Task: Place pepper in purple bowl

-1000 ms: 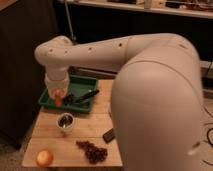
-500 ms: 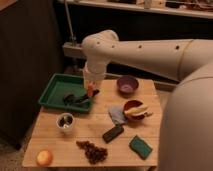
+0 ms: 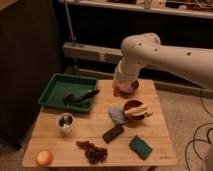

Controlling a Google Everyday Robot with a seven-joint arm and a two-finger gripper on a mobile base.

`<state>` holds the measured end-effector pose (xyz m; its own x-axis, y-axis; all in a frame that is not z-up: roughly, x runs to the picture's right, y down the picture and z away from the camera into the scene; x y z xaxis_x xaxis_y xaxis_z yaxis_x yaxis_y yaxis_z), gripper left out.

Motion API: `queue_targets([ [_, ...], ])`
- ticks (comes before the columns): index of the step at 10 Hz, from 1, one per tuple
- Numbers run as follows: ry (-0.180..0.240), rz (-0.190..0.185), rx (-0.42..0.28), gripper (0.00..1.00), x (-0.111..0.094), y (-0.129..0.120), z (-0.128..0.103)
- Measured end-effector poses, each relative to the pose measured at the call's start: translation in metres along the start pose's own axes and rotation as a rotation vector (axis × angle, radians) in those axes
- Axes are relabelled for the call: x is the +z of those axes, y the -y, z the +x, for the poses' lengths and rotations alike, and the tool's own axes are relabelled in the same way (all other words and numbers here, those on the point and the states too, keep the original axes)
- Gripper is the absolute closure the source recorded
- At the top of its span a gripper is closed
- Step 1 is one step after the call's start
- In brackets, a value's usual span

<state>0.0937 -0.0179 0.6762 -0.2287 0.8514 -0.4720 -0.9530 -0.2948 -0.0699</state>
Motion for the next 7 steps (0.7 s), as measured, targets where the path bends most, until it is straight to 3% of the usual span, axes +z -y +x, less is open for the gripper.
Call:
queue_targets([
  [4,0.064,0.027,0.13,1.0,-0.027,0.104,-0.018],
  [7,0.093,0.035,0.167,1.0,-0.038,0.151,-0.033],
])
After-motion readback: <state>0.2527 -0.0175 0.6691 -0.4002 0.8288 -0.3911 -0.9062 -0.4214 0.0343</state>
